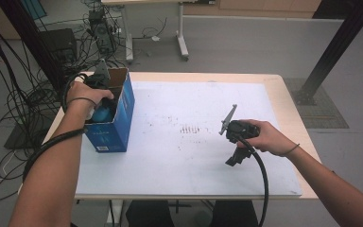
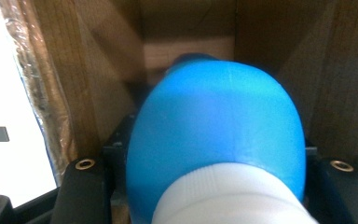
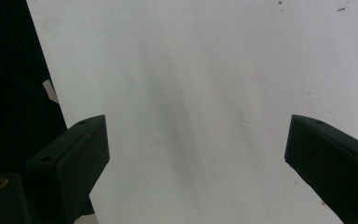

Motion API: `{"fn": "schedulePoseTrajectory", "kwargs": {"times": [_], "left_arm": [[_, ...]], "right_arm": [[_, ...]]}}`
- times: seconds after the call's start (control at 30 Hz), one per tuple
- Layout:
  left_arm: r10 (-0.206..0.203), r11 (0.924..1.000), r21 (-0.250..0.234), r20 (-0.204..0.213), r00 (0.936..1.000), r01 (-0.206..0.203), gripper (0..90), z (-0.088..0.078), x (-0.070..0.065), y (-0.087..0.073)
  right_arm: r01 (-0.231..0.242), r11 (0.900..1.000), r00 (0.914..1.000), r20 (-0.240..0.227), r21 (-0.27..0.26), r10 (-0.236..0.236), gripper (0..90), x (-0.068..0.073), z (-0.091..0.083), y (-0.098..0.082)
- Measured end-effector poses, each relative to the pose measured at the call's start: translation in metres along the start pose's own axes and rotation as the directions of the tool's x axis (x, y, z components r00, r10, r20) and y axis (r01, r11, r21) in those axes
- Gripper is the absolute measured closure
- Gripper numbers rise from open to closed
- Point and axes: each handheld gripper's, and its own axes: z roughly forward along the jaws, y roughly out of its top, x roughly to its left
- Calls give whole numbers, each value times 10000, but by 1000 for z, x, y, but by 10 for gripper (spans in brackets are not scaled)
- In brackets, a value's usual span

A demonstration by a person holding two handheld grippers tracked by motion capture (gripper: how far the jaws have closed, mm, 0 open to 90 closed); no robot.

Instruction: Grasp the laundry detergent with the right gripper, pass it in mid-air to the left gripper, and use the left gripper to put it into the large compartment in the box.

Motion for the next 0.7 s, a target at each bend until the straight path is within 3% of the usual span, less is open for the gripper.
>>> {"fn": "schedulePoseTrajectory", "kwargs": {"times": [0.7], "left_arm": [[45, 10000, 55, 58, 10000, -46, 378, 0, 0, 0]], "right_arm": [[11, 10000, 10000, -46, -2, -11, 58, -2, 0, 0]]}}
